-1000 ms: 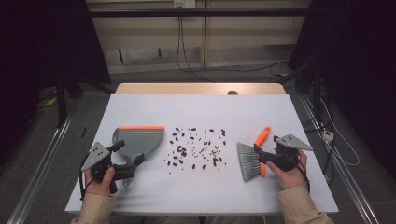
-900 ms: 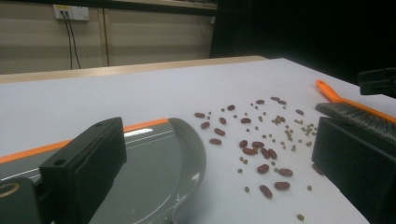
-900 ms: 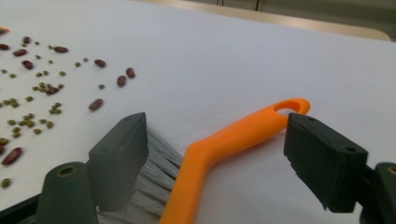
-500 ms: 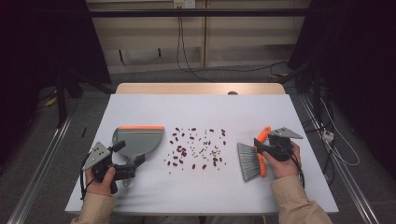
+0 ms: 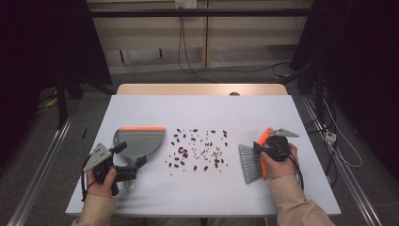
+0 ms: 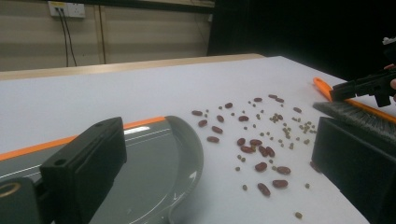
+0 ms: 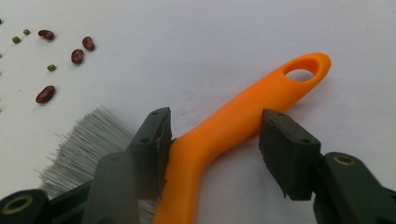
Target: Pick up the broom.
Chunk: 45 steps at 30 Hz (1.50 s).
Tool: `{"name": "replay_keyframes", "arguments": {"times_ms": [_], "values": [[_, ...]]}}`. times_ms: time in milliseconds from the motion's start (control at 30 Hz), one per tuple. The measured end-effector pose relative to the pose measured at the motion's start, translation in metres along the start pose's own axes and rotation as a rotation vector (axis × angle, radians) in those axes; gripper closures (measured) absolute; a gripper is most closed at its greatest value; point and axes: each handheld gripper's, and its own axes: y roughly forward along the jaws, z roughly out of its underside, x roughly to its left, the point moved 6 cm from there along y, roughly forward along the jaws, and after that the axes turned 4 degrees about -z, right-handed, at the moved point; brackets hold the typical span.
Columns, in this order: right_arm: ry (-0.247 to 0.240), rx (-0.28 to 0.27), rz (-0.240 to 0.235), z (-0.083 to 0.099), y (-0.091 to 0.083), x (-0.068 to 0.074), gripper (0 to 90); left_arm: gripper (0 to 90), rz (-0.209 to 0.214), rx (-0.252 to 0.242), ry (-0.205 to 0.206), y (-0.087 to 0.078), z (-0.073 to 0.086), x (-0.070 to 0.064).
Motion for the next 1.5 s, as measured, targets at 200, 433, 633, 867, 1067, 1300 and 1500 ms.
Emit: {"name": "replay_keyframes", "arguments": {"times_ms": [200,433,633,867,1067,1300,1500], "values": [[0.004,0.009,-0.045,0.0,0.002,0.003,53.7,2.9,0.003,0.007,0.0,0.001,0.001,0.0],[-0.081,0.072,-0.088,-0.007,0.012,0.014,64.9,2.9,0.006,0.006,-0.001,0.002,0.001,0.0],[-0.1,0.08,-0.093,-0.012,0.016,0.016,64.8,2.9,0.007,0.007,-0.007,0.002,0.002,0.002],[-0.121,0.112,-0.102,-0.01,0.016,0.018,60.7,2.9,0.007,0.007,-0.009,0.002,0.002,0.002],[-0.102,0.106,-0.103,-0.008,0.017,0.016,63.0,2.9,0.005,0.007,-0.009,0.003,0.002,0.001],[-0.07,0.108,-0.118,-0.007,0.019,0.015,64.9,2.9,0.009,0.01,0.01,0.004,0.001,-0.003],[-0.047,0.131,-0.111,-0.009,0.019,0.015,66.7,2.9,0.009,0.017,0.02,0.005,0.001,-0.003]]}}
